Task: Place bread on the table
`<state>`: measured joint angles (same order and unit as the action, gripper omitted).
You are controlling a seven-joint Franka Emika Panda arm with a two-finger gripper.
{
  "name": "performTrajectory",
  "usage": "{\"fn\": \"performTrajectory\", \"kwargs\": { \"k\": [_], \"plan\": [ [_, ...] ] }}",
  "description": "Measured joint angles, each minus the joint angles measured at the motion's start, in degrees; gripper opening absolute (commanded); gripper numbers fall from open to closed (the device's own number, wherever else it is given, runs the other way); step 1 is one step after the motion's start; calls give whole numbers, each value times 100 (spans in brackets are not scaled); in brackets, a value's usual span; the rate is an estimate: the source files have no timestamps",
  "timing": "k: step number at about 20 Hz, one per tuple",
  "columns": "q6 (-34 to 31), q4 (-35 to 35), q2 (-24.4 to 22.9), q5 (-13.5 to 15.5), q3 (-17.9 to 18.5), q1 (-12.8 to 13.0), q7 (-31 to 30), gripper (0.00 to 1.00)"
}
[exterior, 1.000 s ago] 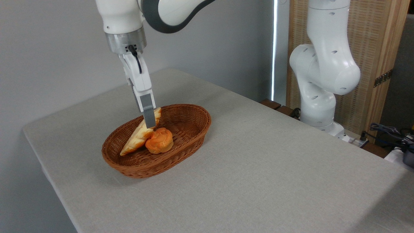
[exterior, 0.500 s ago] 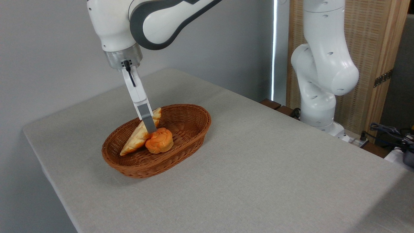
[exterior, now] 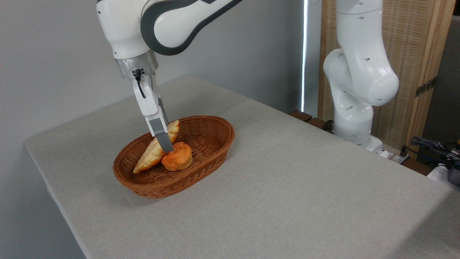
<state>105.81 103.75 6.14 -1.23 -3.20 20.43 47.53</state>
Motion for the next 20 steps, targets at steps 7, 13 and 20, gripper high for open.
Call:
{"fn": "performTrajectory", "kwargs": {
  "k": [7, 13, 20],
  "plan": [
    [0, 0, 0, -170, -8, 0, 189, 43],
    [0, -8, -7, -170, -10, 0, 189, 43],
    [-162, -91, -329, -171, -5, -2, 188, 44]
  ]
}}
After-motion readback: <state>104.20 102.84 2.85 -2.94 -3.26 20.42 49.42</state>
